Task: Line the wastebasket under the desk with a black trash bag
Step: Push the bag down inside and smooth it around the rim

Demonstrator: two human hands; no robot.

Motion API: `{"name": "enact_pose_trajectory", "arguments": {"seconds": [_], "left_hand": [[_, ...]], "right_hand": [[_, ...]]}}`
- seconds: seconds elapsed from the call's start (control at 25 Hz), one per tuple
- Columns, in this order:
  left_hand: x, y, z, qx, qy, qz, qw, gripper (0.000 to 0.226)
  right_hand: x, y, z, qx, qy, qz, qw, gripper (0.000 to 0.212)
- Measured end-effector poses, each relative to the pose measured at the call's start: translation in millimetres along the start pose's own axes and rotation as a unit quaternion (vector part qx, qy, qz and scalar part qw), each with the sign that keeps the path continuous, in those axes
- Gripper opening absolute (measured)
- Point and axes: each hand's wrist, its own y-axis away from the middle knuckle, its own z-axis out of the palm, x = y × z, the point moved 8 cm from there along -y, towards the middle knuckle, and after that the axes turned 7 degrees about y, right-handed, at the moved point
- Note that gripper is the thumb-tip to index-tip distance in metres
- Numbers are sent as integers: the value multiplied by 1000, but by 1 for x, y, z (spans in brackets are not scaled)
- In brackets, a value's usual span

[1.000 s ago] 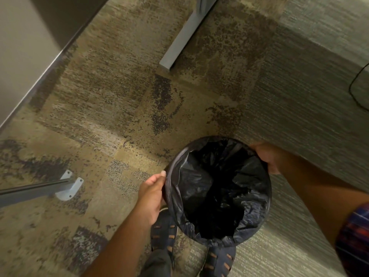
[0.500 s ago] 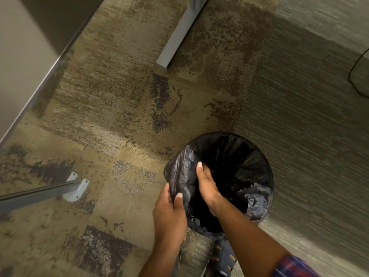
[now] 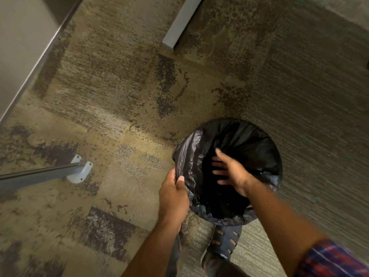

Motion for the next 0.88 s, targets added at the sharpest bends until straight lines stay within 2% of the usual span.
{"name": "enact_pose_trajectory", "arguments": {"seconds": [0.08,0.16,0.2,0.24,0.28,0.32,0.36,0.4,0.44,0.48,0.52,0.56,0.6,0.72,0.8,0.88], "left_hand": [[-2,-4,2,-8,-6,-8,1000,51],[4,3,-4,15,-37,13,999,57],[18,14,-11,64,-66,79,993,58],[43,32,-15,113,-91,186,972,55],[64,50,-6,114,-110,300,941,48],[75,65,15,65,-106,384,915,39],[77,73,46,-35,-85,407,909,33],[75,67,76,-146,-45,357,921,32],[69,52,101,-228,18,250,941,35],[56,34,121,-266,81,115,954,38],[43,13,136,-267,131,1,955,40],[34,-7,144,-255,169,-72,949,40],[28,-27,146,-237,199,-111,945,41],[16,-83,141,-129,225,-153,954,46],[5,-96,143,-136,186,-154,961,50],[3,-98,146,-171,133,-138,967,52]], "right_hand": [[6,-13,-24,28,-36,28,999,52],[14,-28,-35,36,-47,45,997,56],[16,-34,-35,32,-42,50,997,61],[18,-40,-32,25,-38,51,998,67],[18,-44,-28,22,-39,48,998,73],[17,-45,-25,28,-50,42,997,78],[15,-46,-26,51,-72,31,996,81],[13,-45,-31,86,-91,14,992,79],[12,-46,-38,108,-100,-3,989,73],[14,-46,-37,96,-105,6,990,71],[16,-47,-31,60,-119,30,991,72],[17,-49,-24,26,-134,41,990,77],[18,-51,-21,2,-144,36,989,80],[14,-56,-17,-46,-194,11,980,80],[14,-56,-17,-60,-204,6,977,82],[18,-59,-23,-39,-204,9,978,86]]}}
